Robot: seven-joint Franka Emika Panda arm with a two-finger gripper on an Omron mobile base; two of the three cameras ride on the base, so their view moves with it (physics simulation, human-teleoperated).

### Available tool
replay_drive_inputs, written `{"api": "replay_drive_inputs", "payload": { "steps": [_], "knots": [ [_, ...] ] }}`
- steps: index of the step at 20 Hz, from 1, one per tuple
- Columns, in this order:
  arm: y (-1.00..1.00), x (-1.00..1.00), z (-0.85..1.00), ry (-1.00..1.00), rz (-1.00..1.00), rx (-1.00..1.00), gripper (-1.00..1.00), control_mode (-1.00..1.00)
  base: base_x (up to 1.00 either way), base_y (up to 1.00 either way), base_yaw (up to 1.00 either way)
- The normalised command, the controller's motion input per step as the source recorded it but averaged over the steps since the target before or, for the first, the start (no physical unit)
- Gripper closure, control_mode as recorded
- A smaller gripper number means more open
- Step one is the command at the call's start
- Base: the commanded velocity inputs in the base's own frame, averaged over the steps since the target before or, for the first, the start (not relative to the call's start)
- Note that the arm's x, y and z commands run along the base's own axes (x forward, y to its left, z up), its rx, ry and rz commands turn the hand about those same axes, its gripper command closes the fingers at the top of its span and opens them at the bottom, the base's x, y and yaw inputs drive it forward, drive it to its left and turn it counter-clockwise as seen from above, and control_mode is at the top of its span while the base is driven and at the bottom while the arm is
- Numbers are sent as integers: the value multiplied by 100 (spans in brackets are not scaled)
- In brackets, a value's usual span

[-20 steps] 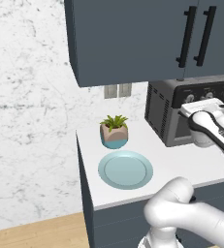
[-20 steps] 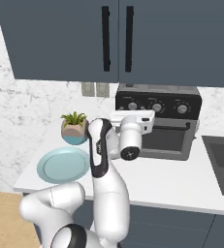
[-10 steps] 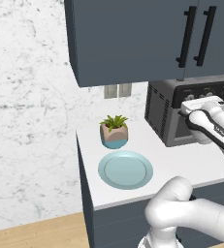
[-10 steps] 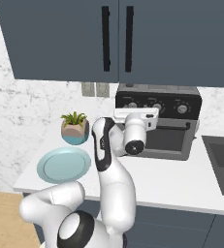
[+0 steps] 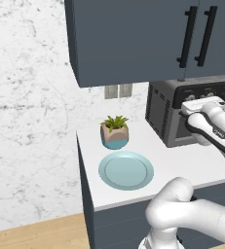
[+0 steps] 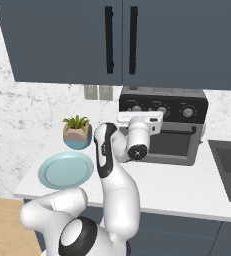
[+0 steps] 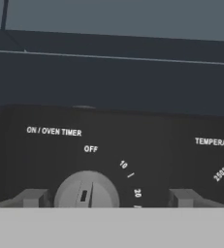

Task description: Pick up the kebab skewer and baguette bread, and place them inside the toaster oven. Close the toaster oven door and start by setting the timer.

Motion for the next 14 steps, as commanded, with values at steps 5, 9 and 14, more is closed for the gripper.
{"api": "replay_drive_inputs", "payload": {
  "steps": [5,9,14],
  "knots": [
    [0,-2,0,0,0,0,-100,-100,0,0,0],
    [0,-2,0,0,0,0,-100,-100,0,0,0],
    [12,-4,0,0,0,0,-100,-100,0,0,0]
  ]
}}
